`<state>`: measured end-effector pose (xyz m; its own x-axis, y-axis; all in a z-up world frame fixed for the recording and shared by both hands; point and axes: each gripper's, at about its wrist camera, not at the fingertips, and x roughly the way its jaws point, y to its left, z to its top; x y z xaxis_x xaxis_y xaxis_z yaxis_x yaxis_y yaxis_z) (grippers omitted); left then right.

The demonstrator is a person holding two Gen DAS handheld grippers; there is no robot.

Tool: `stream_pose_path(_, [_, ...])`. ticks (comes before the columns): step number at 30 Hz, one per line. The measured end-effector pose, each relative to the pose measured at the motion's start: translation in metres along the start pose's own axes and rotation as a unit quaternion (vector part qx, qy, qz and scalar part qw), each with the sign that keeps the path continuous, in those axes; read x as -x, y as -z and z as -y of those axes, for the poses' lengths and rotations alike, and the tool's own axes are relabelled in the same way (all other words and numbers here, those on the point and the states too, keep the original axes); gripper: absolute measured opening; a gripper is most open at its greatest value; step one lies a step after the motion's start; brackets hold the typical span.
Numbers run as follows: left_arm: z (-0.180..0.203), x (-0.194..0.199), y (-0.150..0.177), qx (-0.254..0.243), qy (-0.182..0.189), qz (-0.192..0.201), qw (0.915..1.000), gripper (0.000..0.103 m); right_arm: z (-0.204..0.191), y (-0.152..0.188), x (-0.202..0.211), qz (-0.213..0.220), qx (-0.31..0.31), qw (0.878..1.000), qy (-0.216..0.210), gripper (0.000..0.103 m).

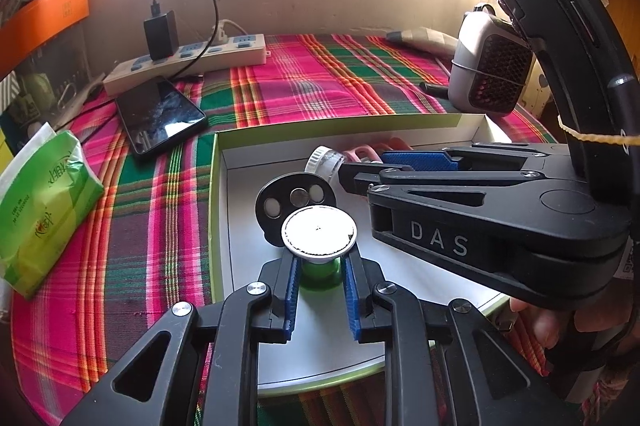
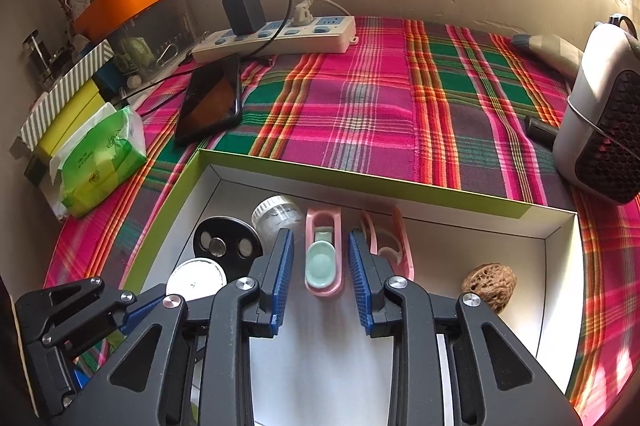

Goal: Organize objects
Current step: 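Open both grippers to release the spool and clip inside the box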

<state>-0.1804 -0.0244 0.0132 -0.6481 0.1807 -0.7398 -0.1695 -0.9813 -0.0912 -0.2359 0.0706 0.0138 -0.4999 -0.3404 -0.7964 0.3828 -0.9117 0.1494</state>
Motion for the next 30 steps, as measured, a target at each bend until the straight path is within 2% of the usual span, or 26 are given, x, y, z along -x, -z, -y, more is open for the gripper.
stream_pose_path(14, [0.002,0.005,0.004,0.001,0.0,-0.001,1.0,0.031,-0.002,0.005,0.011,0.009,-0.004,1.0,0.003,0.033])
stream_pose_path(30, [0.002,0.023,0.012,0.018,0.003,0.009,0.9998,0.033,0.001,0.018,0.034,0.024,-0.017,1.0,0.006,0.033])
